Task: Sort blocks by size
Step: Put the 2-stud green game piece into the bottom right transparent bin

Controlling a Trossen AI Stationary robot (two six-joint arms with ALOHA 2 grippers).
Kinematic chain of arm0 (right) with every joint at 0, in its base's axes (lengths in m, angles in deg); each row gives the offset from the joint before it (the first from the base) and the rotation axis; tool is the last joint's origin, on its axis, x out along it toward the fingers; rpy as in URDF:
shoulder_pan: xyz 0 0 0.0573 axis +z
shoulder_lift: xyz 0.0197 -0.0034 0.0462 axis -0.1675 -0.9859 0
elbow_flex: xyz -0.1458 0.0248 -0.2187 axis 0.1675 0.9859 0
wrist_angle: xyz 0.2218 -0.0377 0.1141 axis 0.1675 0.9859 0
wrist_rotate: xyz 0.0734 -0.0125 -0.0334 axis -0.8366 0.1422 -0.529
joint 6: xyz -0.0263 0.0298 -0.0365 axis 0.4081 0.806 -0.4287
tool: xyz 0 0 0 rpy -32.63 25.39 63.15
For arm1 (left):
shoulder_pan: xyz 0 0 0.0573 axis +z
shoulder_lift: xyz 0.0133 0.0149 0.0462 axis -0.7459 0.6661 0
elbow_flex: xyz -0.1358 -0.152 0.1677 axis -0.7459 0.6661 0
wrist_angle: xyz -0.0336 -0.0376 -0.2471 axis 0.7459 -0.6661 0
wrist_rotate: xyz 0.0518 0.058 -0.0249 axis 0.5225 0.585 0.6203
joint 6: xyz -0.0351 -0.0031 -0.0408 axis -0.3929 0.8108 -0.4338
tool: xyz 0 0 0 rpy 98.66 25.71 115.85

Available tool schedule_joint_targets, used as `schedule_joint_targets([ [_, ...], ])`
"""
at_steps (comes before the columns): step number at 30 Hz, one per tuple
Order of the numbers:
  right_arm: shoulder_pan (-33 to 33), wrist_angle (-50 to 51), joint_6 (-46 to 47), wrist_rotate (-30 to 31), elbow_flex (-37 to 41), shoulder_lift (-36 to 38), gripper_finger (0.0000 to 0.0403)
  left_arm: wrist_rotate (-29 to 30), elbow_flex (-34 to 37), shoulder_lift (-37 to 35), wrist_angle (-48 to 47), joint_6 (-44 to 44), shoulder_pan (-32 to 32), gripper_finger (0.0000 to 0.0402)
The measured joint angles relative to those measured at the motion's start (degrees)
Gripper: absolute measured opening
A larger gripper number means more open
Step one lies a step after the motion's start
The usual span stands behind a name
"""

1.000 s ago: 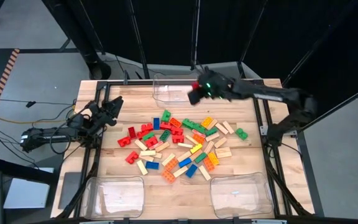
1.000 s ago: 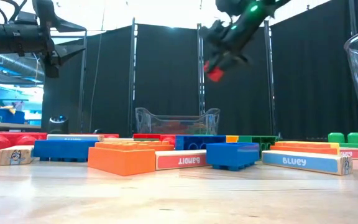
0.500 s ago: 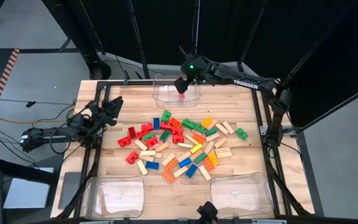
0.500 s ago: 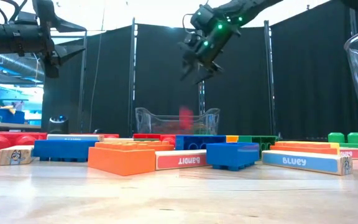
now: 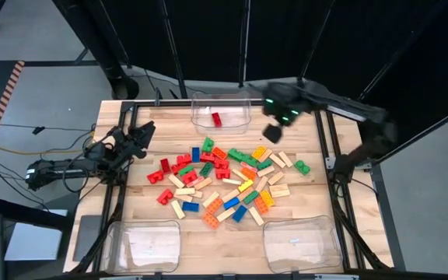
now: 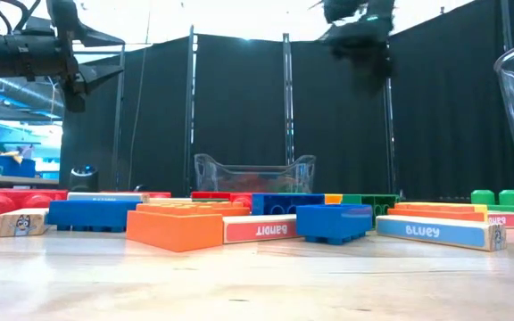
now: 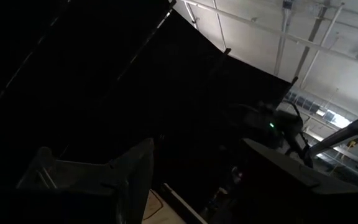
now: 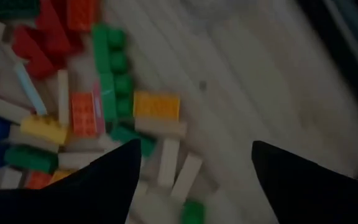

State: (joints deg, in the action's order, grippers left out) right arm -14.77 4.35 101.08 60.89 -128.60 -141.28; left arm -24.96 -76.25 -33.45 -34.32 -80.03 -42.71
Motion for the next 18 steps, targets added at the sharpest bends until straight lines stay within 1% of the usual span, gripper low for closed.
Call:
schedule_joint_targets([
  [3,1.1,-2.8,7.8,0.2,10.5,10.0,0.0317,0.0,0.0,0.0,-1.0,0.0,0.0,0.0245],
  [6,3.9,-4.8,13.1,0.5,17.6,15.5,0.032,-0.1,0.0,0.0,-1.2,0.0,0.0,0.0245],
  [8,5.8,-3.3,14.9,1.1,21.1,18.3,0.032,-0.1,0.0,0.0,-1.1,0.0,0.0,0.0245],
  [10,7.7,-1.6,16.3,2.2,25.1,19.9,0.032,0.0,0.0,0.0,-1.0,-0.1,0.0,0.0245],
  [13,10.2,-2.7,18.3,2.0,30.9,20.7,0.0322,-0.1,0.0,0.0,-1.0,-1.5,0.0,0.0245],
  [18,11.0,-5.1,19.4,1.9,37.5,20.5,0.0329,0.0,0.0,0.0,-1.0,-2.6,0.0,0.0245],
])
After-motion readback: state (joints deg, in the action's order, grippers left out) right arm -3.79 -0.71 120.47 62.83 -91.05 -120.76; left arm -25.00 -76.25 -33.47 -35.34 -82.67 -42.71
